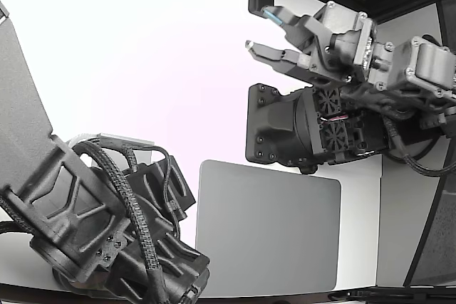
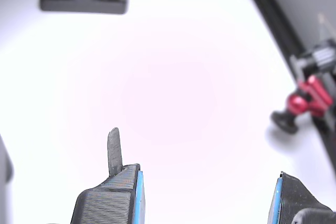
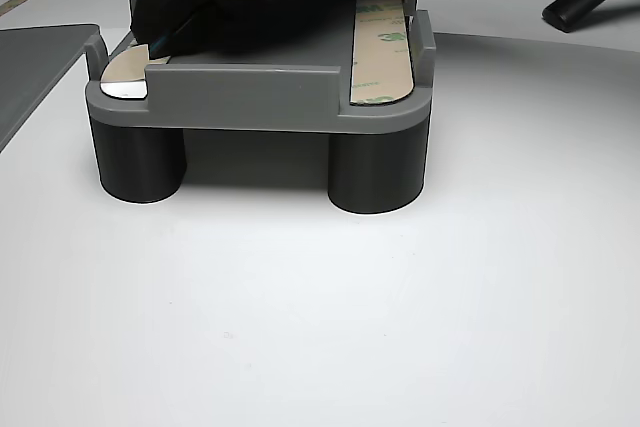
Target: Peel off protective film from adhesive tape.
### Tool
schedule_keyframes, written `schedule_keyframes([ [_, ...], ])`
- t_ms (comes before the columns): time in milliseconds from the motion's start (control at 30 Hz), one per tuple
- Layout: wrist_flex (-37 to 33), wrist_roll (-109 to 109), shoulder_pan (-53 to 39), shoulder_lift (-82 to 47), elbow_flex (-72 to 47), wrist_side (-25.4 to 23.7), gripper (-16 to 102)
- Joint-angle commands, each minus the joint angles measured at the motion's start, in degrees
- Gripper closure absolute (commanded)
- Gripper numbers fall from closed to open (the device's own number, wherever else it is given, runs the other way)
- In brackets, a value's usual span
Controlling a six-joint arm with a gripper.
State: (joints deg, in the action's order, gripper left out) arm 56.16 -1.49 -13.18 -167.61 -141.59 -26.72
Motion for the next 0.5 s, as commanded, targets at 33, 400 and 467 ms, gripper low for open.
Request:
schedule_keyframes([
  [33,-0.62,-8.0,6.24,-1.67,-3.69,7.65,-14],
  [400,-1.05,-0.35,25.58,-1.67,-9.67,35.77,-14],
  [467,-1.05,-0.35,25.58,-1.67,-9.67,35.77,-14],
])
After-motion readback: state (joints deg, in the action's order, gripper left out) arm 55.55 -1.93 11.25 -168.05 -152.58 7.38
